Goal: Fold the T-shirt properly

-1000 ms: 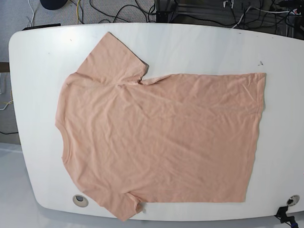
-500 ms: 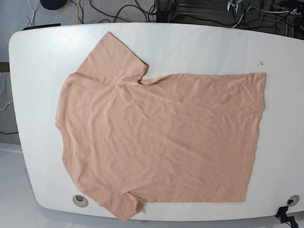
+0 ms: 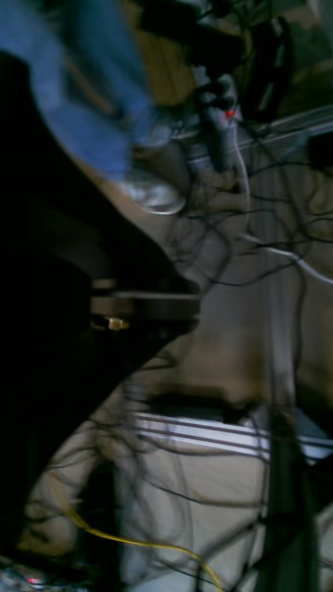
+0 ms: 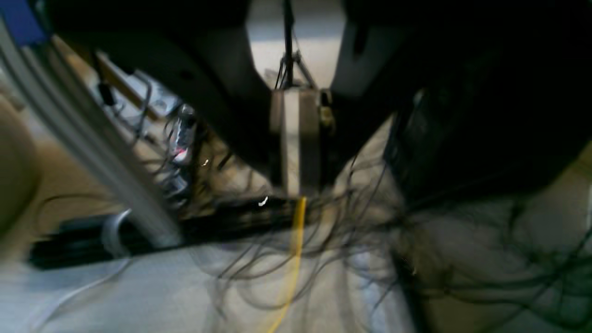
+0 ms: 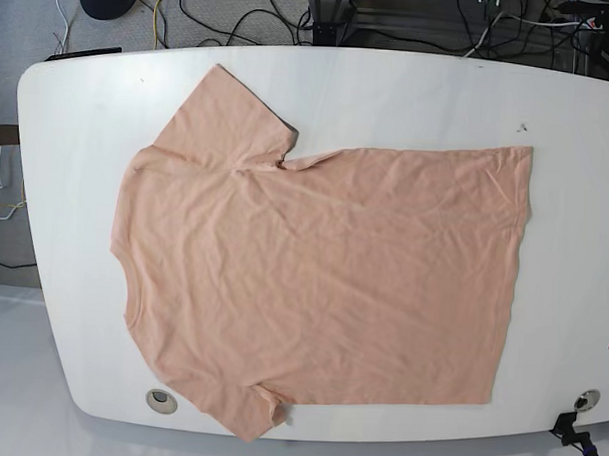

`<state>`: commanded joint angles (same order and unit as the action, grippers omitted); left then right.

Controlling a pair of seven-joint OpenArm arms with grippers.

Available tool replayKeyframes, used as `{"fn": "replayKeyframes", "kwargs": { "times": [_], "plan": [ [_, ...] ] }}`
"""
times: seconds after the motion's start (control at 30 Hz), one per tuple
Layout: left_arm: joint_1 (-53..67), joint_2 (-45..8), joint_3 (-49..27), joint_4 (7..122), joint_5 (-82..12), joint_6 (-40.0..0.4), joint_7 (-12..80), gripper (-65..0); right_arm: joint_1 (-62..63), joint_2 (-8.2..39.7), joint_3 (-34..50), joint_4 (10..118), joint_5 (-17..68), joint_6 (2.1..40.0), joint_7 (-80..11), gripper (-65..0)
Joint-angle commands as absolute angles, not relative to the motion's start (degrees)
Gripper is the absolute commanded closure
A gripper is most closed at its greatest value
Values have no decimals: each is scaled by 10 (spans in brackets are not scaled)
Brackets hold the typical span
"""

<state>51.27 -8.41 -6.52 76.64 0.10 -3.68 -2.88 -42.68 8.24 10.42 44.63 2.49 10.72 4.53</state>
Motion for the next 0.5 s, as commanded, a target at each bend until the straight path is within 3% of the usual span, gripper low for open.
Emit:
{"fn": "replayKeyframes", "kwargs": {
  "times": [0.23,0.5],
  "plan": [
    [586,-97,-74,961,-10,-55,-5,-5,-542,105,115,700,99,104,-26,-39],
    [639,-171,-69,1118,-37,-64,45,-9,-607,106,117,959,116,104,-80,-44]
  ]
}}
